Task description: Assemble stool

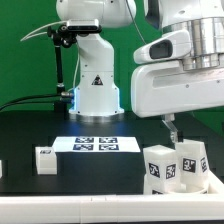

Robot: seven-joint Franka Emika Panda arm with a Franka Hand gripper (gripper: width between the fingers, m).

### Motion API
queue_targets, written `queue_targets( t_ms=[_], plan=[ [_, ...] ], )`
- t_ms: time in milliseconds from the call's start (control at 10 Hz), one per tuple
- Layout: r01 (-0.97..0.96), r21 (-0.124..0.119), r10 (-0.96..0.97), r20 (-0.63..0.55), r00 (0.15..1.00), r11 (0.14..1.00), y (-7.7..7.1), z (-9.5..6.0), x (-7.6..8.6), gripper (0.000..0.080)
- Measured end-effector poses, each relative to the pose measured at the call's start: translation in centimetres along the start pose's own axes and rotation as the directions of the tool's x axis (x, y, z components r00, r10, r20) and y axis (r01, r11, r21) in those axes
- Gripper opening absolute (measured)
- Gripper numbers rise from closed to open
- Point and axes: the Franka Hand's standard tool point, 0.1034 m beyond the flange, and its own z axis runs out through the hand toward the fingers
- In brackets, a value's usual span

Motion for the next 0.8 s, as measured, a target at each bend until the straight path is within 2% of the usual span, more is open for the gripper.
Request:
queue_targets(
  t_ms=[100, 200, 300, 400, 600, 800],
  plan=[
    [0.26, -0.034, -0.259, 0.034, 0.965, 0.965, 0.0, 0.2, -0.1, 0.0649],
    [0.462, -0.043, -0.458, 0.085, 0.885, 0.886, -0.4, 0.3, 0.1, 0.0649],
    [0.583, -0.045, -0.575, 0.116, 0.81, 0.811, -0.8, 0.6, 0.2, 0.0649],
    [0.668, -0.033, -0.658, 0.144, 0.739, 0.743, -0.9, 0.9, -0.1, 0.0649],
    [0.688, -0.031, -0.678, 0.143, 0.721, 0.725, -0.5, 0.9, 0.0, 0.0649],
    [0.624, -0.029, -0.612, 0.164, 0.773, 0.781, -0.3, 1.3, -0.2, 0.0649]
  ],
)
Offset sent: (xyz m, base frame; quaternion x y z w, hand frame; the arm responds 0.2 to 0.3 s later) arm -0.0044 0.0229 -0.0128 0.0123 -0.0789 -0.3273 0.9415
